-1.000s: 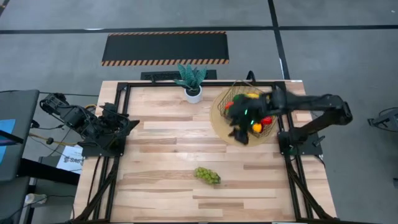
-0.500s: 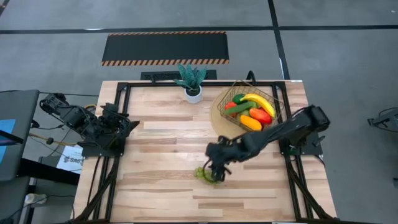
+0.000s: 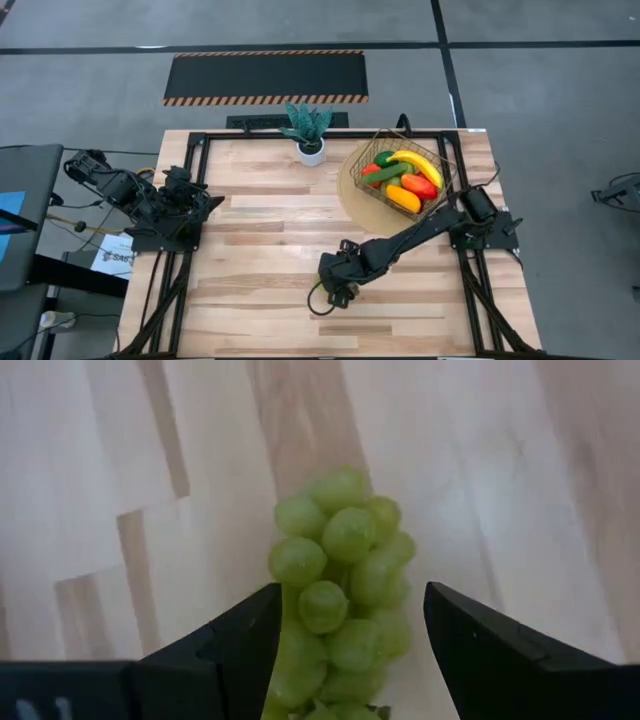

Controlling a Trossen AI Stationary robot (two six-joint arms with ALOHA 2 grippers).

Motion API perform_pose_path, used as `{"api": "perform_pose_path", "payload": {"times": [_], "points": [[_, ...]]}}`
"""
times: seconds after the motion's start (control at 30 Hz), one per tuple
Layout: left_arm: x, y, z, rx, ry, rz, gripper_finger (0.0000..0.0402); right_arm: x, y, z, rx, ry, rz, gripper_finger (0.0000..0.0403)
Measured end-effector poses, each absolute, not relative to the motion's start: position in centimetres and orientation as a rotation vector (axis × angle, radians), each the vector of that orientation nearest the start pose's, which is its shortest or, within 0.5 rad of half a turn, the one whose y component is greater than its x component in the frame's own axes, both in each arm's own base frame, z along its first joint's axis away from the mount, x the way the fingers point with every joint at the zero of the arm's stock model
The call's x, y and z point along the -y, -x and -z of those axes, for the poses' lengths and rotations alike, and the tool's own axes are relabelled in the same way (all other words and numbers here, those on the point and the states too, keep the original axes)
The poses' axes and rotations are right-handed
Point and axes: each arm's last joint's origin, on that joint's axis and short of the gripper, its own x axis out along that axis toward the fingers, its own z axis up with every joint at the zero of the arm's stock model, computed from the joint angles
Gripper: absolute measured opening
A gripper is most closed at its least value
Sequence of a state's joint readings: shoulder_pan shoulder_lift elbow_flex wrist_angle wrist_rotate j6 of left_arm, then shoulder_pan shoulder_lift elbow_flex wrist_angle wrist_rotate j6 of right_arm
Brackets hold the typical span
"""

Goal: Build produce basket
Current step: Put the green grapes into the wire basket

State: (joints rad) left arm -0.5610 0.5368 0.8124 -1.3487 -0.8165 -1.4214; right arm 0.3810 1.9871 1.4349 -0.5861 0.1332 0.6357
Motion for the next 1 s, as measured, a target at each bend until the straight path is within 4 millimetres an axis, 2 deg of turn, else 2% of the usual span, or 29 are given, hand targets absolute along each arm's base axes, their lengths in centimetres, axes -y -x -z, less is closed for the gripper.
{"api": "perform_pose_path", "payload": {"times": [0.17,0.27,0.5,0.6,0.67,0.83,0.9,1.0], "points": [[1.1,-5.7,-28.6,-0.479,0.648,-0.714,0.0399,-14.8,-38.1,-17.1,-1.138,-0.271,0.136,0.0265],[1.1,-5.7,-28.6,-0.479,0.647,-0.714,0.0399,-15.0,-38.2,-17.2,-1.137,-0.284,0.133,0.0265],[1.1,-5.7,-28.6,-0.480,0.641,-0.718,0.0399,-15.0,-36.3,-21.3,-1.090,-0.341,0.176,0.0265],[1.1,-5.7,-28.6,-0.481,0.641,-0.718,0.0399,-16.1,-34.8,-22.2,-1.106,-0.387,0.216,0.0265],[1.1,-5.7,-28.6,-0.481,0.640,-0.717,0.0399,-17.6,-33.8,-22.5,-1.120,-0.374,0.197,0.0265],[1.1,-5.7,-28.6,-0.488,0.604,-0.710,0.0399,-21.0,-31.7,-21.8,-1.157,-0.223,0.099,0.0265],[1.1,-5.7,-28.6,-0.488,0.603,-0.710,0.0399,-21.4,-31.3,-21.8,-1.120,-0.165,0.118,0.0265],[1.1,-5.7,-28.6,-0.489,0.603,-0.710,0.0399,-21.0,-31.2,-21.5,-1.104,-0.128,0.194,0.0265]]}}
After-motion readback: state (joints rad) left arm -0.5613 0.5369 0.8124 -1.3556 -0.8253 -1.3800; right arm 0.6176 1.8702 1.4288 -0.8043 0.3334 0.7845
